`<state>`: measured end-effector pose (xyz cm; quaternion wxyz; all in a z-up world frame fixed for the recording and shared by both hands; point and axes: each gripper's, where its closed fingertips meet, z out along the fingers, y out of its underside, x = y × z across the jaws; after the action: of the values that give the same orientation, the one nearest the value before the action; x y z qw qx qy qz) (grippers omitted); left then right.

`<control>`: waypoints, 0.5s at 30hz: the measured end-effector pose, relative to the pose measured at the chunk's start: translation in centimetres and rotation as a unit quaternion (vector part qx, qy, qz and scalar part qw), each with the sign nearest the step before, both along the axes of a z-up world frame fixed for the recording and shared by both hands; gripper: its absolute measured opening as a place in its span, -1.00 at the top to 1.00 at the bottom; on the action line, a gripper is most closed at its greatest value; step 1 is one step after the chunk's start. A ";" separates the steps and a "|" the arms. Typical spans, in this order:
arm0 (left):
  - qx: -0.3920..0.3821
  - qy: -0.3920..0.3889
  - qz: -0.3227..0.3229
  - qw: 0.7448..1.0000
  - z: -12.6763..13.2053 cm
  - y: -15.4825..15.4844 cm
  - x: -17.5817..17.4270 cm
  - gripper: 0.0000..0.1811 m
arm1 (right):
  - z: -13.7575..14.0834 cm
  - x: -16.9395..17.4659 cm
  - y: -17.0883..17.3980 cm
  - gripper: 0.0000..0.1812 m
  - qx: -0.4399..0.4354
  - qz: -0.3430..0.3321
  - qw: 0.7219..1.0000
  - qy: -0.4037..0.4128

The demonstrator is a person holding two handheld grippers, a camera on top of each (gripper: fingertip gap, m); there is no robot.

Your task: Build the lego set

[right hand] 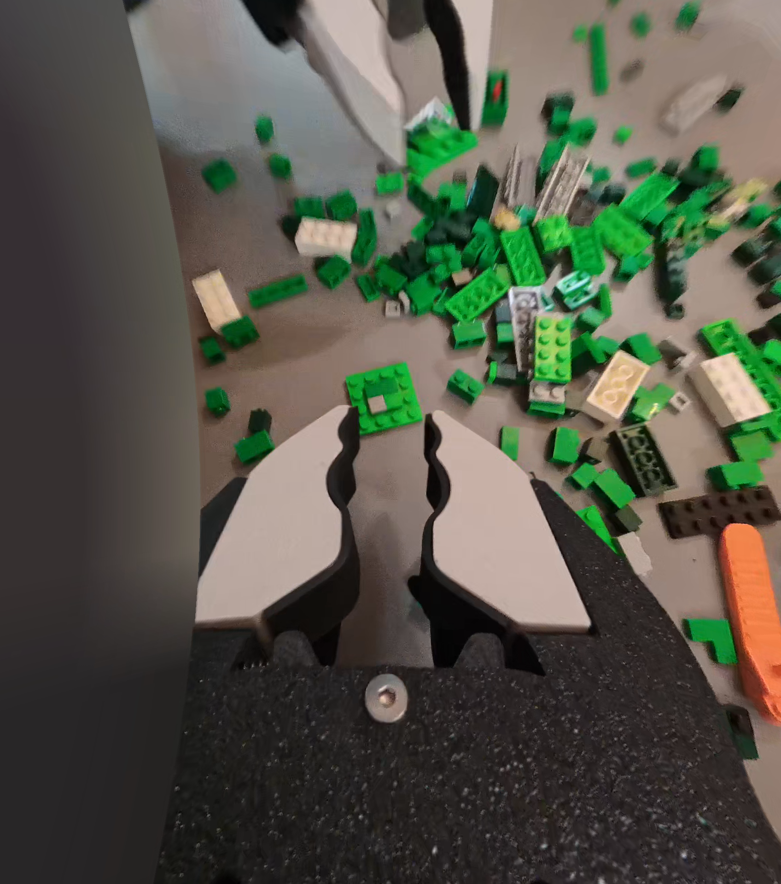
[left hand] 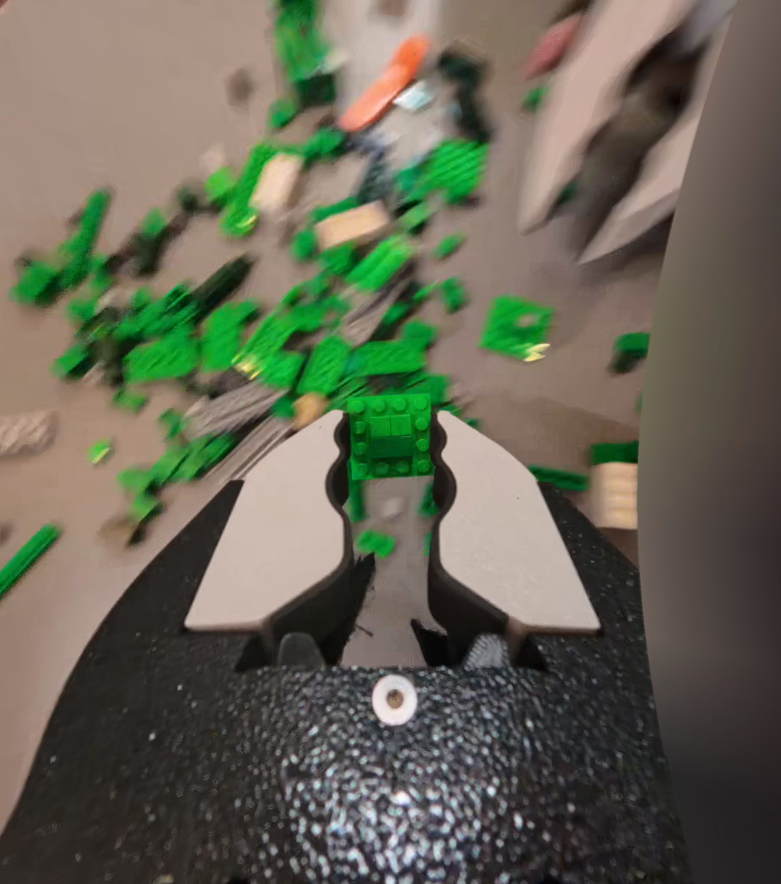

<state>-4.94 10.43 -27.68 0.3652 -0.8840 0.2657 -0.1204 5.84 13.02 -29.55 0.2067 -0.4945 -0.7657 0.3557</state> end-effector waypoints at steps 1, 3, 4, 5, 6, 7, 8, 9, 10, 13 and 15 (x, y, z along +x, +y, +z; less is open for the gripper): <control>0.000 -0.012 -0.045 0.999 0.3 -0.5 2.4 0.65 | -0.4 -0.2 -0.2 0.66 0.009 0.016 1.000 -0.013; -0.018 0.014 -0.107 0.994 -0.5 -1.2 5.3 0.65 | -0.9 -0.7 -1.0 0.55 0.023 0.055 0.998 -0.026; -0.024 0.029 -0.126 0.991 -1.1 -1.2 6.0 0.65 | -1.3 -0.8 -1.2 0.51 0.031 0.067 0.996 -0.041; -0.030 0.032 -0.138 0.990 -1.5 -1.1 6.6 0.65 | -1.9 -1.0 -1.2 0.46 0.045 0.074 0.995 -0.054; -0.038 0.029 -0.146 0.988 -1.9 -1.1 7.1 0.65 | -2.4 -1.2 -1.0 0.44 0.060 0.079 0.993 -0.066; -0.046 0.024 -0.150 0.987 -2.2 -1.0 7.4 0.65 | -2.8 -1.3 -1.0 0.44 0.068 0.084 0.991 -0.074; -0.051 0.022 -0.151 0.987 -2.5 -1.0 7.5 0.65 | -3.1 -1.4 -1.1 0.45 0.072 0.088 0.990 -0.081; -0.053 0.022 -0.152 0.987 -2.7 -1.0 7.6 0.65 | -3.4 -1.5 -1.1 0.47 0.072 0.091 0.989 -0.086; -0.052 0.022 -0.151 0.987 -2.9 -0.9 7.7 0.65 | -3.5 -1.5 -1.2 0.51 0.071 0.092 0.989 -0.088; -0.053 0.018 -0.153 0.987 -3.3 -0.7 8.2 0.65 | -3.5 -1.0 -0.9 0.64 0.065 0.085 0.989 -0.100; -0.053 0.019 -0.159 0.986 -3.6 -0.1 9.2 0.65 | -3.5 0.0 -0.3 0.65 0.067 0.064 0.988 -0.120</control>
<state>4.23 10.32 -31.24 0.2892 -0.8505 0.4035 -0.1737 5.87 12.72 -33.03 0.1229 -0.4689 -0.8370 0.2538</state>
